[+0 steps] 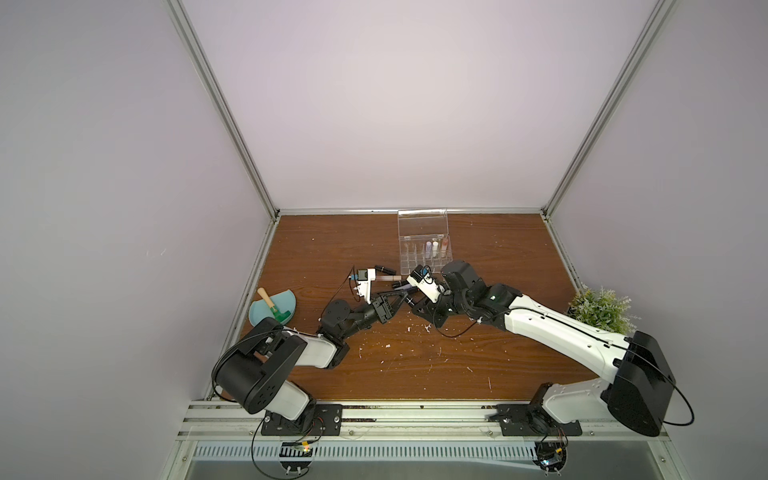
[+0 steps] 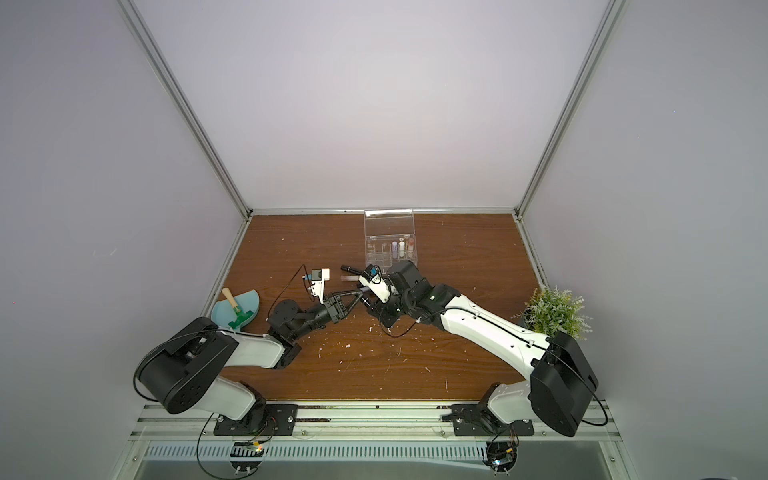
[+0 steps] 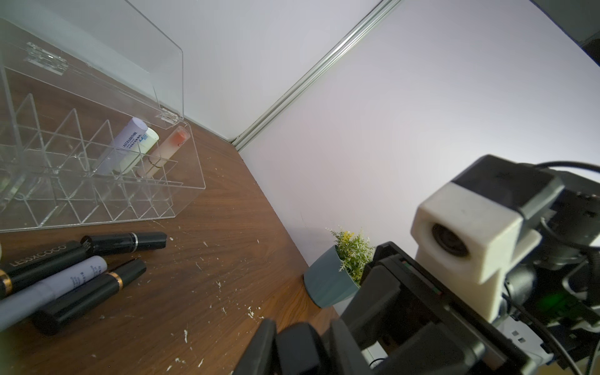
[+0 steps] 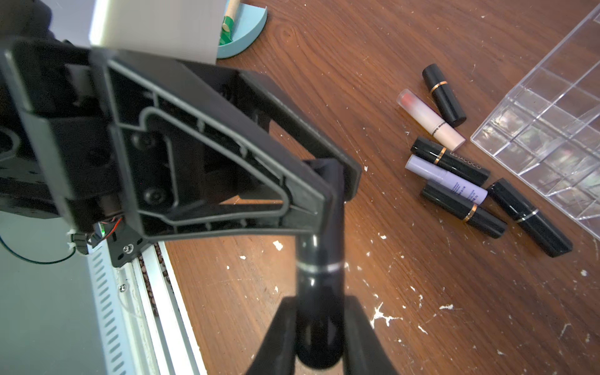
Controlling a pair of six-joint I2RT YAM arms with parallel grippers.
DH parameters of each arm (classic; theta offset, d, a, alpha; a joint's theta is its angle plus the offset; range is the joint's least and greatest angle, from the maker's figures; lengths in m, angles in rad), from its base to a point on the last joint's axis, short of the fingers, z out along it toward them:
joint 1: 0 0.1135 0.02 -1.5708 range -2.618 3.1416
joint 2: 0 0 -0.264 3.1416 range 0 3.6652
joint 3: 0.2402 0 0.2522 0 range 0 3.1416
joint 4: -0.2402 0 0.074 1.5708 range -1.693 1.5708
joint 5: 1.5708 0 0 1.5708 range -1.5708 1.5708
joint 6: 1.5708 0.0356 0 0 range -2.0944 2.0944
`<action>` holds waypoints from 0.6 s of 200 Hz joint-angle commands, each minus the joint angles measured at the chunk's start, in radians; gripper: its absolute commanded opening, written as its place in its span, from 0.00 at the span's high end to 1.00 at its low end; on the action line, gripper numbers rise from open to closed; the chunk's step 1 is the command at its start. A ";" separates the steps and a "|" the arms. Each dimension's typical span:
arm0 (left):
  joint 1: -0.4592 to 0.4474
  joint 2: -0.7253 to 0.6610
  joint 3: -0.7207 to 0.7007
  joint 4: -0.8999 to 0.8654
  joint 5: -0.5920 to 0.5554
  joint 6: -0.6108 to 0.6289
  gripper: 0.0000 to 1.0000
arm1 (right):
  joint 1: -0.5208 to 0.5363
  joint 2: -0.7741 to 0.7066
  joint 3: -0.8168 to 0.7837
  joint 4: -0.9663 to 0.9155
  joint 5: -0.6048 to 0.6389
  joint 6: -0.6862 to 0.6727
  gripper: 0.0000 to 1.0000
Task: Arrange the lipsticks in the organizer
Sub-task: Pick up the lipstick at the center of the board.
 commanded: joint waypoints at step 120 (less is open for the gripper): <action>0.003 -0.085 0.043 -0.138 0.005 0.117 0.82 | 0.005 -0.091 0.012 -0.003 0.164 0.044 0.45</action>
